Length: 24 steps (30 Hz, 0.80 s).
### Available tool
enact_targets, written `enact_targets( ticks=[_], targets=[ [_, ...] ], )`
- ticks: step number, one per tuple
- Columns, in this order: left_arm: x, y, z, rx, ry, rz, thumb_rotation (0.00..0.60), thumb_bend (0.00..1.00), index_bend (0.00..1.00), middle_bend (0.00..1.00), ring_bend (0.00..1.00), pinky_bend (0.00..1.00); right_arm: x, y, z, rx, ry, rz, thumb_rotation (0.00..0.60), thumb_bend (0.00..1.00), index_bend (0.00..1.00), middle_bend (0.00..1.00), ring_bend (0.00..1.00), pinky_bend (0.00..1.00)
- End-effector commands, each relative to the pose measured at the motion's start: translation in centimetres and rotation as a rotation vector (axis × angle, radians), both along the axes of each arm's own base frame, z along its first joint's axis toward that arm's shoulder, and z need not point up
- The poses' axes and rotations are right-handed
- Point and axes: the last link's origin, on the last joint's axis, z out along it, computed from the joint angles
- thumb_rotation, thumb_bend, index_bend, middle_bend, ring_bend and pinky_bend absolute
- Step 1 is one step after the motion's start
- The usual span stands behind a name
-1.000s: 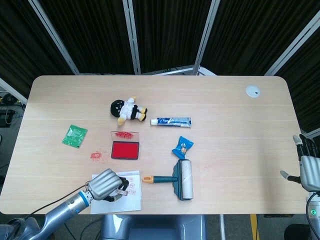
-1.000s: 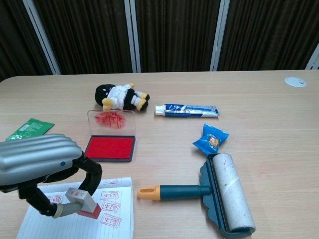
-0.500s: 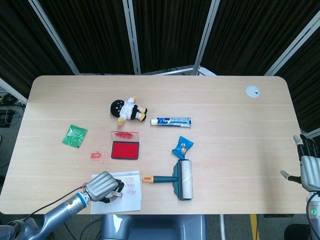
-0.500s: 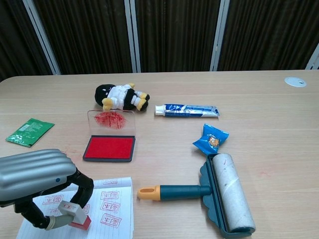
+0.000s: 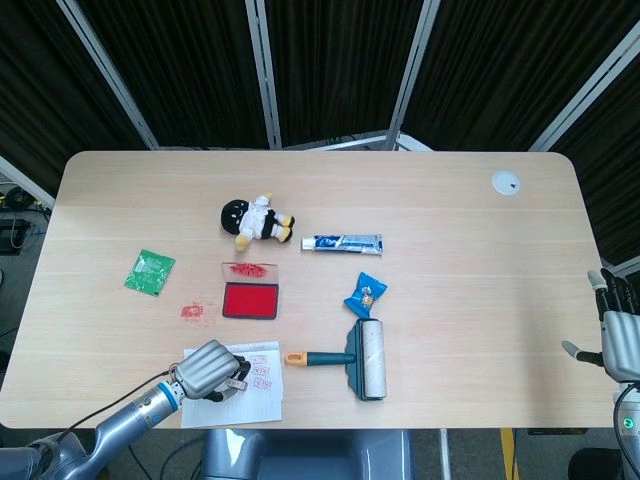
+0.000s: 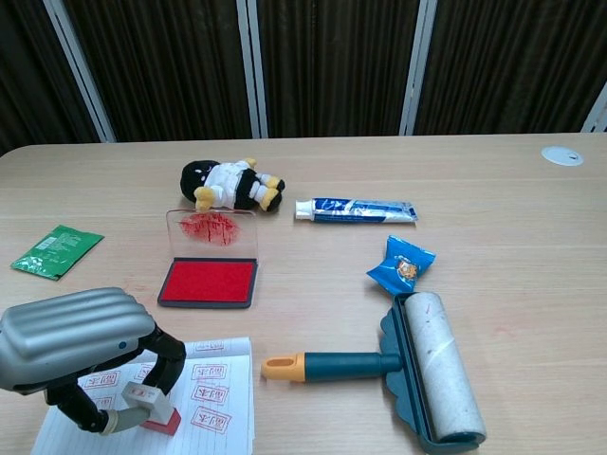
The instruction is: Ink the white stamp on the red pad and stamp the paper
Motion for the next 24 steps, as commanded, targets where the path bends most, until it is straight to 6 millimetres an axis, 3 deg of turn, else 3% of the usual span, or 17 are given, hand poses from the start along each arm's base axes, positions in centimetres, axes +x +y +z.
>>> enact_targets(
  ticks=[1,24],
  targets=[
    [-0.1,0.0,-0.2,-0.003,0.004,0.001,0.6,0.51,0.61,0.57,0.84,0.85,0.0,0.0,0.0,0.001,0.0,0.0,0.6,0.0,0.0,0.0,0.0,0.0],
    [-1.1,-0.5,-1.4,-0.019,0.038,0.006,0.6,0.51,0.61,0.57,0.84,0.85,-0.1,0.0,0.0,0.003,0.002,-0.003,0.6,0.0,0.0,0.0,0.0,0.0]
  ],
)
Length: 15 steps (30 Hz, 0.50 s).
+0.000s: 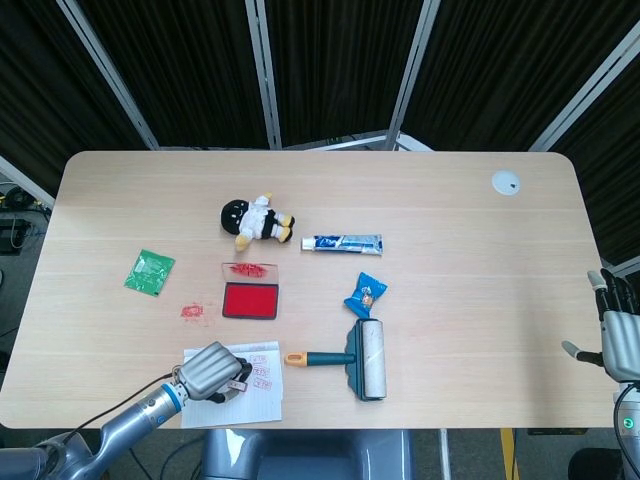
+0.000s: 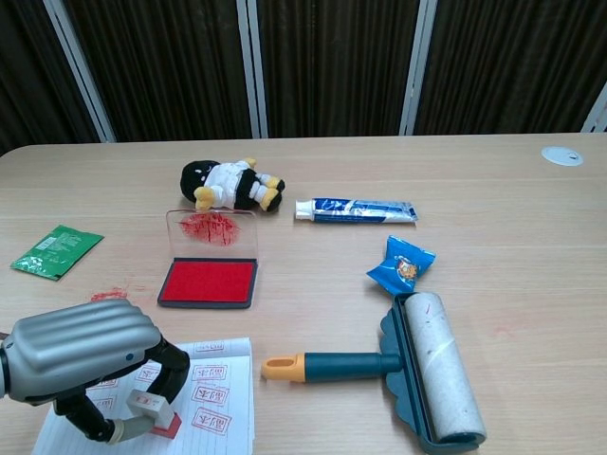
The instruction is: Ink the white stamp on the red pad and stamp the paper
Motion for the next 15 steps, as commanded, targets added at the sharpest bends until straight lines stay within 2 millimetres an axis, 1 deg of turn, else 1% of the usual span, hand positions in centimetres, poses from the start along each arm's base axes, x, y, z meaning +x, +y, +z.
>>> enact_targets(
  ticks=[1,15],
  targets=[
    [-0.08,-0.07,-0.05,-0.003,0.003,-0.001,0.6,0.51,0.61,0.57,0.84,0.85,0.0,0.0,0.0,0.0,0.001,0.0,0.6,0.0,0.0,0.0,0.0,0.0],
    [-0.11,0.05,-0.23,0.003,0.005,-0.001,0.6,0.51,0.61,0.57,0.84,0.85,-0.09,-0.03,-0.01,0.002,0.0,-0.004,0.6,0.0,0.0,0.0,0.0,0.0]
  ],
)
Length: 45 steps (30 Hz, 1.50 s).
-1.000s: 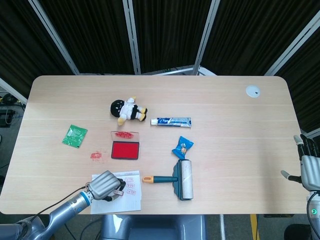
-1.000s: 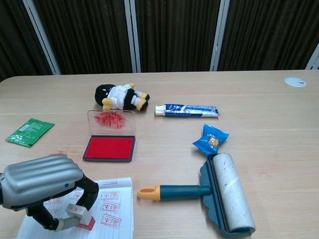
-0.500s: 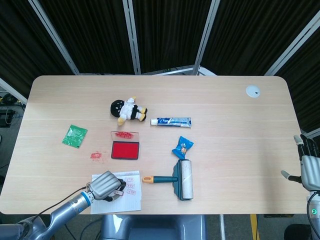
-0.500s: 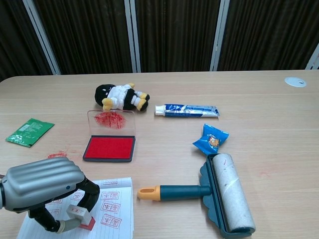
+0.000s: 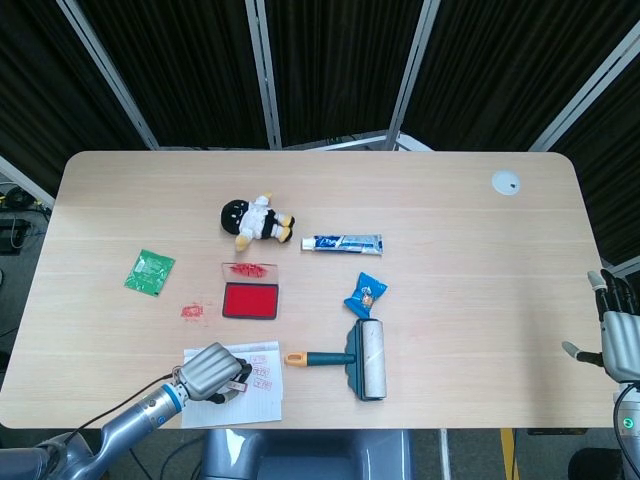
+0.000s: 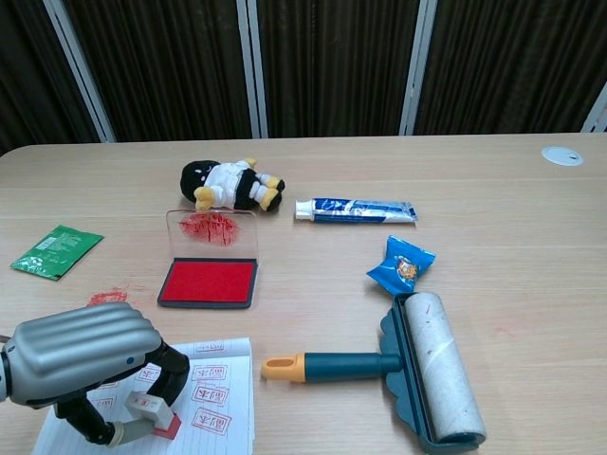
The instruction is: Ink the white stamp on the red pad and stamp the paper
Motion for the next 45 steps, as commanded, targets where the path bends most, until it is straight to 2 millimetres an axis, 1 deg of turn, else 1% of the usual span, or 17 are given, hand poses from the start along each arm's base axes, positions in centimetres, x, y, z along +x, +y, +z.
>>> enact_targets(
  ticks=[1,8,12,14,21,26,29,33,40,45],
  targets=[
    [0.0,0.0,0.0,0.0,0.0,-0.001,0.6,0.51,0.61,0.57,0.84,0.85,0.0,0.0,0.0,0.0,0.0,0.0,0.6,0.0,0.0,0.0,0.0,0.0],
    [0.2,0.1,0.2,0.006,-0.011,0.003,0.6,0.51,0.61,0.57,0.84,0.85,0.0,0.0,0.0,0.0,0.0,0.0,0.6,0.0,0.0,0.0,0.0,0.0],
    [0.9,0.1,1.0,0.023,-0.049,-0.003,0.6,0.51,0.61,0.57,0.84,0.85,0.0,0.0,0.0,-0.001,0.001,0.002,0.6,0.0,0.0,0.0,0.0,0.0],
    [1.4,0.1,1.7,0.036,-0.079,-0.011,0.6,0.51,0.61,0.57,0.84,0.85,0.1,0.1,0.0,-0.001,0.001,0.002,0.6,0.0,0.0,0.0,0.0,0.0],
    [3.3,0.6,5.3,0.101,-0.176,-0.024,0.6,0.51,0.61,0.57,0.84,0.85,0.2,0.2,0.1,-0.002,-0.001,0.003,0.6,0.0,0.0,0.0,0.0,0.0],
    [3.5,1.7,7.2,0.156,-0.209,0.009,0.6,0.51,0.61,0.57,0.84,0.85,0.2,0.2,0.1,-0.003,-0.003,0.005,0.6,0.0,0.0,0.0,0.0,0.0],
    [2.9,2.7,7.8,0.176,-0.211,0.058,0.6,0.51,0.61,0.57,0.84,0.85,0.3,0.3,0.1,-0.003,-0.003,0.007,0.6,0.0,0.0,0.0,0.0,0.0],
    [1.6,4.3,7.9,0.198,-0.183,0.136,0.6,0.51,0.61,0.57,0.84,0.85,0.4,0.3,0.1,-0.002,-0.004,0.01,0.6,0.0,0.0,0.0,0.0,0.0],
    [-1.7,7.9,7.0,0.249,-0.103,0.3,0.6,0.51,0.61,0.57,0.84,0.85,0.5,0.3,0.1,0.001,-0.003,0.012,0.6,0.0,0.0,0.0,0.0,0.0],
    [-3.3,9.4,6.5,0.278,-0.061,0.353,0.6,0.51,0.61,0.57,0.84,0.85,0.4,0.2,0.0,0.004,-0.001,0.008,0.6,0.0,0.0,0.0,0.0,0.0]
  ],
)
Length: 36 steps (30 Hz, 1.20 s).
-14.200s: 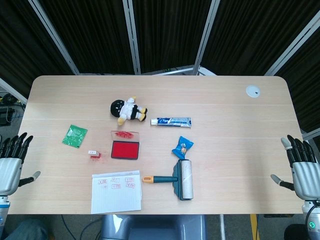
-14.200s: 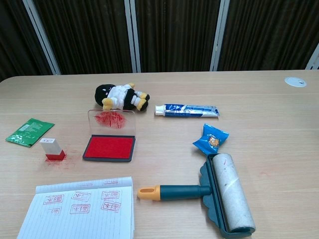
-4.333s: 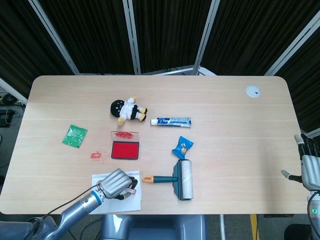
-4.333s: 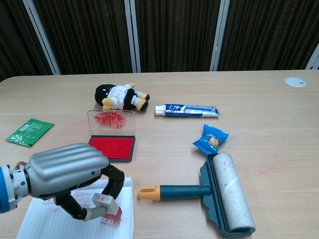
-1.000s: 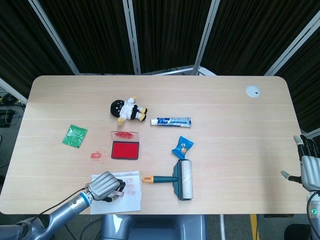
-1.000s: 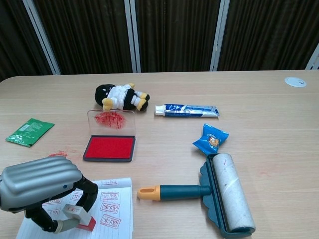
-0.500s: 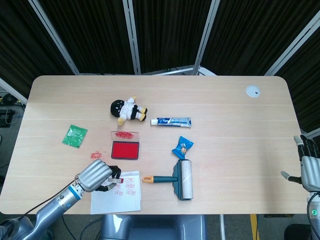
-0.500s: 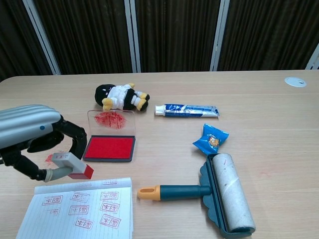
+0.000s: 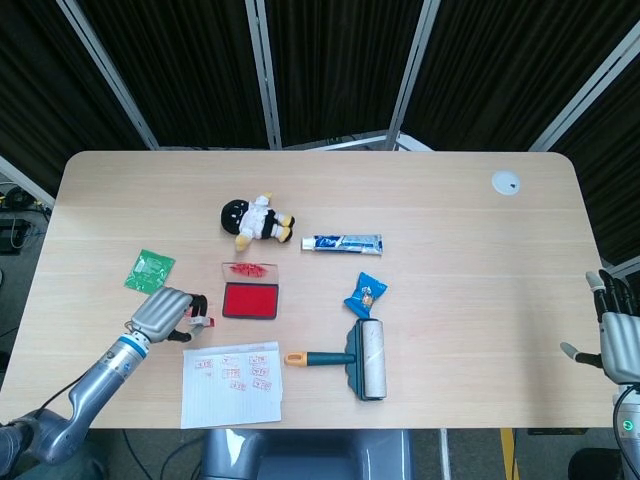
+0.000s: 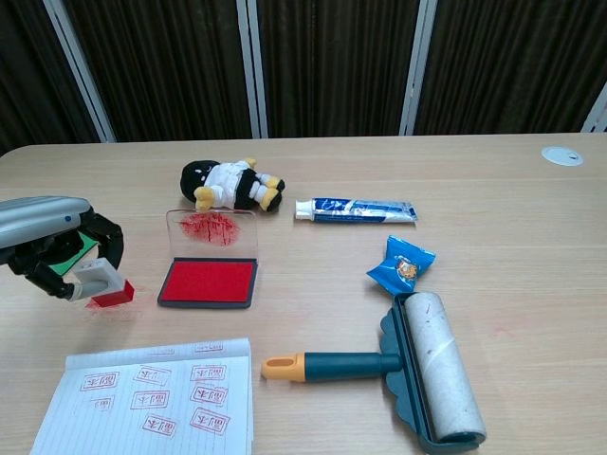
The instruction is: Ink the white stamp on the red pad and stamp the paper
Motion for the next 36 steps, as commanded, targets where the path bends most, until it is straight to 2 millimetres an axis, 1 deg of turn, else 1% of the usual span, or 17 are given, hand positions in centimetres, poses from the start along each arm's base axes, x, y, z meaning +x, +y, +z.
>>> enact_targets(
  ticks=[1,12,25,32,36],
  targets=[
    [-0.7,1.1,-0.6,0.012,0.014,0.038,0.6,0.51,0.61,0.57,0.84,0.85,0.0,0.0,0.0,0.001,0.001,-0.001,0.6,0.0,0.0,0.0,0.0,0.0],
    [-2.1,2.1,-1.3,0.019,0.046,0.076,0.6,0.51,0.6,0.56,0.84,0.85,-0.1,-0.1,-0.1,0.004,0.005,-0.008,0.6,0.0,0.0,0.0,0.0,0.0],
    [-2.9,2.0,-1.8,0.015,0.097,0.065,0.6,0.51,0.59,0.53,0.84,0.85,-0.1,-0.1,-0.2,0.006,0.005,-0.008,0.6,0.0,0.0,0.0,0.0,0.0],
    [-2.9,1.8,-2.2,0.006,0.115,0.055,0.6,0.51,0.53,0.49,0.83,0.85,-0.2,-0.1,-0.2,0.006,0.005,-0.009,0.6,0.0,0.0,0.0,0.0,0.0],
    [-2.8,1.7,-2.3,0.008,0.122,0.046,0.6,0.47,0.5,0.47,0.83,0.85,-0.2,-0.1,-0.1,0.006,0.005,-0.009,0.6,0.0,0.0,0.0,0.0,0.0]
  ],
)
